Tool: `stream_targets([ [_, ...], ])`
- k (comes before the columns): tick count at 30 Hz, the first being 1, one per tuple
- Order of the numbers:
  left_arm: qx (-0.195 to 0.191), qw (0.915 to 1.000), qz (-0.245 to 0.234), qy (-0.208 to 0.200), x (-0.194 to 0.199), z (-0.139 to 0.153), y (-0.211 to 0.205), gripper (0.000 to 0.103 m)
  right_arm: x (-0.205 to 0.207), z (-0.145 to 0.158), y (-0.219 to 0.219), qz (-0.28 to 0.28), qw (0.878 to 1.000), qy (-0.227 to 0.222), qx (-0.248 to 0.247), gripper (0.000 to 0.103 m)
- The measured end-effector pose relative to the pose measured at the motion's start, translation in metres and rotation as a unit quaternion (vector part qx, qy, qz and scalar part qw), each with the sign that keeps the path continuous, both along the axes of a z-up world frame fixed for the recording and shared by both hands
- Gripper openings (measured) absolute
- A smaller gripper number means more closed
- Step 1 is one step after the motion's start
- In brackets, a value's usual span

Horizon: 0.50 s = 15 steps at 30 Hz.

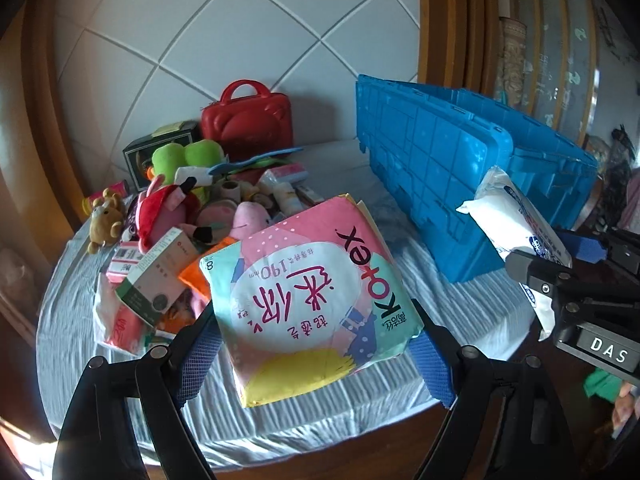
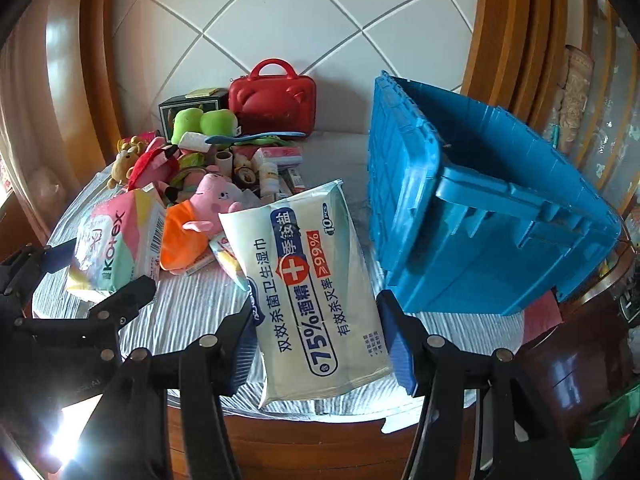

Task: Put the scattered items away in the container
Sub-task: 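Lift both packs and carry them over the blue crate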

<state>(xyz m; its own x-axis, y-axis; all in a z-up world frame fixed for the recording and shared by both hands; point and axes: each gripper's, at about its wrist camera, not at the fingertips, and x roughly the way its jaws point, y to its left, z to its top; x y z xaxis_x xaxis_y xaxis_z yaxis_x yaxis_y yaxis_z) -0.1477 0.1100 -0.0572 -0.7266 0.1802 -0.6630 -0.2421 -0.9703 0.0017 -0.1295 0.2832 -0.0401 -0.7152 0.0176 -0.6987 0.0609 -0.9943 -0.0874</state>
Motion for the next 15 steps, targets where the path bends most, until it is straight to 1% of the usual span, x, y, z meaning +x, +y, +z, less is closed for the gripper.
stream_targets([
  [4, 0.0, 0.9998, -0.016, 0.013, 0.011, 0.014, 0.059, 0.087, 0.011, 0.012, 0.054, -0.01, 1.0, 0.007, 0.014, 0.056],
  [8, -0.001, 0.9989, -0.031, 0.035, 0.018, 0.036, 0.112, 0.087, 0.018, 0.03, 0.102, -0.024, 0.999, 0.028, 0.017, 0.056],
  [12, -0.006, 0.9968, -0.05, 0.062, 0.015, 0.064, 0.153, 0.087, 0.014, 0.052, 0.142, -0.043, 0.998, 0.053, 0.014, 0.056],
  [15, -0.006, 0.9946, -0.064, 0.082, 0.002, 0.082, 0.175, 0.087, 0.004, 0.067, 0.166, -0.06, 0.996, 0.07, 0.011, 0.056],
])
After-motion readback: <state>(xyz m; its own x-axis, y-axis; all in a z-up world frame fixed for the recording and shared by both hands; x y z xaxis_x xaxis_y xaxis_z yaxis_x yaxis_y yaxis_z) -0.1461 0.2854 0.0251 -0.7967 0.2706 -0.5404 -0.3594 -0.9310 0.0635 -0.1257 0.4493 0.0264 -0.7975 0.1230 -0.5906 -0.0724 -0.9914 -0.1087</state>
